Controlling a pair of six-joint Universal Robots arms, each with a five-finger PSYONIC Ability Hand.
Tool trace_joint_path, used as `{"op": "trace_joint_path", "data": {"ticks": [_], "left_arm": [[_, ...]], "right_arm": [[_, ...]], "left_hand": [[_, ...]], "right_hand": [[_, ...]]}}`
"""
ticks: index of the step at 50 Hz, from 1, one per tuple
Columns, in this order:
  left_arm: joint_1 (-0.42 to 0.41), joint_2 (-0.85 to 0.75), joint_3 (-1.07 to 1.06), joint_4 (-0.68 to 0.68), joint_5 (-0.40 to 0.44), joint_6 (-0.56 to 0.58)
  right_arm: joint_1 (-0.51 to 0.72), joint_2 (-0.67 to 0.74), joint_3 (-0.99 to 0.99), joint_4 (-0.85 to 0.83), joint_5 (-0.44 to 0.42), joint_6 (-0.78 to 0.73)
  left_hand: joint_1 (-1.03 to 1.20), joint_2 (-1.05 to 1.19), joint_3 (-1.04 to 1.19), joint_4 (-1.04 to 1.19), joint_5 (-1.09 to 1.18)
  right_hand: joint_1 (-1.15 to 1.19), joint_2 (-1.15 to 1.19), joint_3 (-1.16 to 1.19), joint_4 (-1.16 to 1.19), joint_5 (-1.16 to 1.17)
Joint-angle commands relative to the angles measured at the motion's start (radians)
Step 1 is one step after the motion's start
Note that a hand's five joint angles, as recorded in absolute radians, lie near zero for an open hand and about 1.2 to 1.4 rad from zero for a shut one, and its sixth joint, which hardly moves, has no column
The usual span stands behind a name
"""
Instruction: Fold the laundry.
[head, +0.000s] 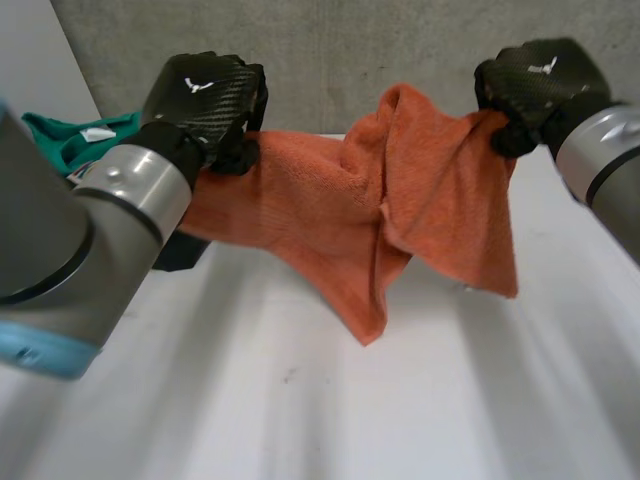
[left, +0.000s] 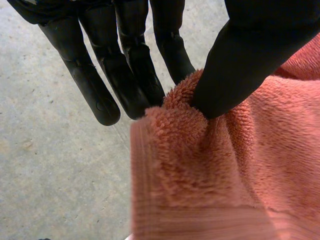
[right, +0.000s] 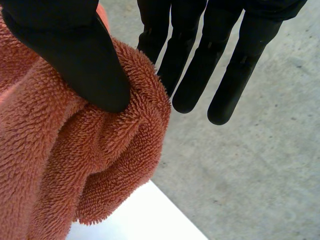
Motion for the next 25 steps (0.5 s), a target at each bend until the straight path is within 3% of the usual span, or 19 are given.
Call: {"op": "trace_joint_path", "data": {"ticks": [1, 9, 16, 17, 18, 25], "left_arm": [[0.000, 0.067, -0.133, 0.000, 0.005, 0.003], [0.006, -0.074, -0.169, 0.024, 0.006, 0.005], [0.010, -0.232, -0.037, 0.038, -0.003, -0.003], [0.012, -0.238, -0.025, 0.038, -0.003, -0.001], [0.015, -0.242, -0.014, 0.038, -0.004, -0.001], [0.020, -0.217, 0.041, 0.036, -0.003, 0.003]], "right_arm": [[-0.038, 0.049, -0.090, 0.082, -0.014, -0.042], [-0.029, 0.264, -0.111, -0.009, -0.040, -0.048], [-0.020, 0.396, -0.107, -0.217, 0.011, -0.051], [-0.015, 0.394, -0.102, -0.235, 0.008, -0.051], [-0.006, 0.388, -0.104, -0.240, 0.020, -0.053], [-0.012, 0.276, -0.081, -0.151, 0.017, -0.064]], "left_hand": [[0.236, 0.203, 0.207, 0.199, 0.261], [0.236, 0.203, 0.207, 0.199, 0.261], [0.236, 0.203, 0.207, 0.199, 0.261], [0.236, 0.203, 0.207, 0.199, 0.261], [0.236, 0.203, 0.207, 0.199, 0.261], [0.236, 0.203, 0.207, 0.199, 0.261]], "right_hand": [[0.306, 0.230, 0.208, 0.199, 0.270], [0.306, 0.230, 0.208, 0.199, 0.270], [0.261, 0.184, 0.163, 0.154, 0.224], [-0.086, -0.162, -0.184, -0.192, -0.122], [-0.916, -0.992, -1.014, -1.022, -0.952], [-0.916, -0.992, -1.014, -1.022, -0.952]]}}
